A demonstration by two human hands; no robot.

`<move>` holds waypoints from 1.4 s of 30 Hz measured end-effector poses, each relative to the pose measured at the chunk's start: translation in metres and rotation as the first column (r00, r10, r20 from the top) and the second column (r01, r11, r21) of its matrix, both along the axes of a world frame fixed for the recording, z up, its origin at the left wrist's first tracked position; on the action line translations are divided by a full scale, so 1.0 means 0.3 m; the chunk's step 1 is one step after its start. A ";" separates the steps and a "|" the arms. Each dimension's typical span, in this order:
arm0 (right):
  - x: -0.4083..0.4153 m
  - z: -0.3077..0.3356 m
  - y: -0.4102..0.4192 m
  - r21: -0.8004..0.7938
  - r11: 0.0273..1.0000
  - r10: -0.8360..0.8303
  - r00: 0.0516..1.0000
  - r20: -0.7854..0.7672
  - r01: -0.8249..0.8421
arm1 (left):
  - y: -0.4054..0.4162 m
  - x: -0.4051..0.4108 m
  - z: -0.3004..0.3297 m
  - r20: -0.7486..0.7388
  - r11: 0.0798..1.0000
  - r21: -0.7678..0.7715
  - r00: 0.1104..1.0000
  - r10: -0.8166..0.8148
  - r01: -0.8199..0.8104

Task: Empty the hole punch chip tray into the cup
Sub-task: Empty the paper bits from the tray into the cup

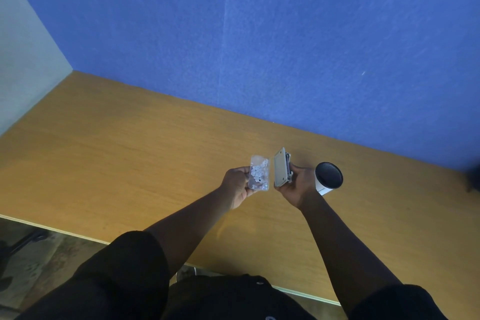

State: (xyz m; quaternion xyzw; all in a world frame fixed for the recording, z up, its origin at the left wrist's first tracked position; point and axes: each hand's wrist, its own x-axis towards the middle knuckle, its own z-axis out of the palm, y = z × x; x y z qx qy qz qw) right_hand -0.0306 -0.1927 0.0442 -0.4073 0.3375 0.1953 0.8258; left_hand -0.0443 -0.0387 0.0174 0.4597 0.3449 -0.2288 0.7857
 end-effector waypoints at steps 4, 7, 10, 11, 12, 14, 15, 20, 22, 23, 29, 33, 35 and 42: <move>-0.004 -0.009 -0.009 -0.046 0.999 0.028 1.000 0.009 -0.028 | 0.010 0.004 -0.006 -0.002 0.999 0.031 1.000 0.013 -0.013; 0.006 -0.043 -0.022 -0.107 0.994 0.029 0.999 -0.017 -0.030 | 0.031 0.009 -0.010 -0.006 0.998 0.055 1.000 0.019 -0.019; 0.030 -0.100 -0.028 -0.266 0.959 0.099 0.995 -0.012 -0.099 | 0.048 0.019 -0.013 -0.006 0.997 0.071 1.000 0.027 -0.026; 0.039 -0.117 -0.029 -0.373 0.914 0.167 0.986 -0.010 -0.158 | 0.053 0.022 -0.015 -0.008 0.996 0.078 0.999 0.033 -0.032; 0.045 -0.126 -0.029 -0.511 0.826 0.263 0.964 -0.024 -0.238 | 0.059 0.028 -0.015 -0.011 0.996 0.088 0.999 0.034 -0.033; 0.053 -0.146 -0.023 -0.739 0.566 0.430 0.896 -0.113 -0.365 | 0.068 0.041 -0.018 -0.004 0.994 0.097 0.999 0.039 -0.039; 0.056 -0.161 -0.018 -0.788 0.475 0.477 0.867 -0.144 -0.392 | 0.070 0.048 -0.020 -0.003 0.994 0.100 0.999 0.039 -0.039; 0.080 -0.256 0.003 -0.861 0.283 0.559 0.802 -0.212 -0.424 | 0.067 0.080 -0.012 -0.007 0.993 0.114 0.999 0.036 -0.035; 0.087 -0.275 0.009 -0.855 0.264 0.569 0.788 -0.236 -0.446 | 0.059 0.095 -0.009 -0.016 0.993 0.109 0.999 0.041 -0.039; 0.092 -0.284 0.013 -0.849 0.264 0.570 0.784 -0.246 -0.458 | 0.055 0.101 -0.010 -0.024 0.993 0.106 0.999 0.046 -0.044; 0.113 -0.333 0.027 -0.841 0.231 0.557 0.775 -0.298 -0.489 | 0.044 0.124 -0.017 -0.048 0.993 0.115 0.999 0.024 -0.018; 0.112 -0.347 0.039 -0.856 0.156 0.562 0.757 -0.334 -0.493 | 0.055 0.141 -0.020 -0.036 0.994 0.111 0.999 -0.015 0.019; 0.107 -0.349 0.041 -0.867 0.107 0.571 0.745 -0.347 -0.486 | 0.062 0.147 -0.024 -0.031 0.994 0.110 0.999 -0.015 0.018; 0.081 -0.337 0.042 -0.872 0.067 0.558 0.743 -0.370 -0.485 | 0.077 0.136 -0.016 -0.033 0.993 0.104 0.998 -0.047 0.050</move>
